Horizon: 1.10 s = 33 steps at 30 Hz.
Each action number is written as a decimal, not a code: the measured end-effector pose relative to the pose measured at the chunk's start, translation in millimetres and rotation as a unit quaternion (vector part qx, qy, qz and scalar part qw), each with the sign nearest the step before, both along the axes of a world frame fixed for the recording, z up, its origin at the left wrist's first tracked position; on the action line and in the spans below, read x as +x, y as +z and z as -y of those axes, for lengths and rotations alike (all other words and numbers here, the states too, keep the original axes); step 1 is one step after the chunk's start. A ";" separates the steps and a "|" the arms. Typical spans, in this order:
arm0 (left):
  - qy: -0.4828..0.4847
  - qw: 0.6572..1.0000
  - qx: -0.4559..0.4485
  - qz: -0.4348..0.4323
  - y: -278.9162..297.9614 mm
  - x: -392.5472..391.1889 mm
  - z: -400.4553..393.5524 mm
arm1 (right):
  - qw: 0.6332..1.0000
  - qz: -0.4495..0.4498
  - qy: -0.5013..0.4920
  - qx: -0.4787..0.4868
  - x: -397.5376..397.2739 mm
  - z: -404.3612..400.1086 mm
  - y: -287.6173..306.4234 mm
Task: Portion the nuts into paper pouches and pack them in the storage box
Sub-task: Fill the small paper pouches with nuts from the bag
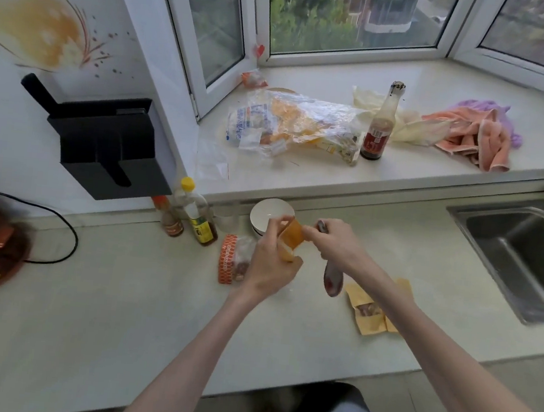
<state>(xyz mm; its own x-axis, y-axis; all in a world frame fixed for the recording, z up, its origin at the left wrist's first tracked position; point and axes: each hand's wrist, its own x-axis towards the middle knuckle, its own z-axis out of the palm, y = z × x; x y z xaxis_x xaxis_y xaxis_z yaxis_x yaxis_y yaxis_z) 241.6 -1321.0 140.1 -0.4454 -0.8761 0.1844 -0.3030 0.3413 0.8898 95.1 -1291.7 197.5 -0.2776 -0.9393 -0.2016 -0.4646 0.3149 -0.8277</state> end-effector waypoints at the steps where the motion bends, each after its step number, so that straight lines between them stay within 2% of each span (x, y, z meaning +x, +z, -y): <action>1: 0.020 1.000 -0.006 0.010 -9.8 4.0 1.9 | 1.000 0.018 0.002 0.014 -1.8 -1.4 -8.6; 4: 0.069 0.996 0.020 0.059 -40.5 21.3 7.2 | 0.999 0.025 0.003 0.038 -8.6 -7.1 -35.7; 7: 0.099 0.985 0.126 0.066 -69.4 41.3 12.9 | 0.997 0.019 0.018 0.075 -20.1 -12.8 -64.0; 10: 0.135 0.950 0.260 0.110 -96.3 60.4 23.7 | 0.994 -0.014 0.019 0.110 -32.5 -13.1 -90.4; 12: 0.167 0.923 0.310 0.157 -114.5 73.1 32.3 | 0.991 -0.019 0.012 0.130 -38.7 -8.5 -108.4; 15: 0.189 0.905 0.329 0.193 -128.2 86.1 44.4 | 0.987 -0.030 0.010 0.155 -45.1 2.0 -133.6; 23: 0.262 0.886 0.336 0.184 -137.6 77.2 93.9 | 0.987 -0.075 -0.064 0.123 -56.2 36.5 -172.9; 27: 0.285 0.880 0.336 0.175 -145.1 69.2 104.9 | 0.987 -0.094 -0.058 0.120 -54.1 51.3 -182.8; 33: 0.281 0.871 0.355 0.187 -159.3 62.9 108.1 | 0.991 -0.056 -0.017 0.118 -38.4 67.9 -197.2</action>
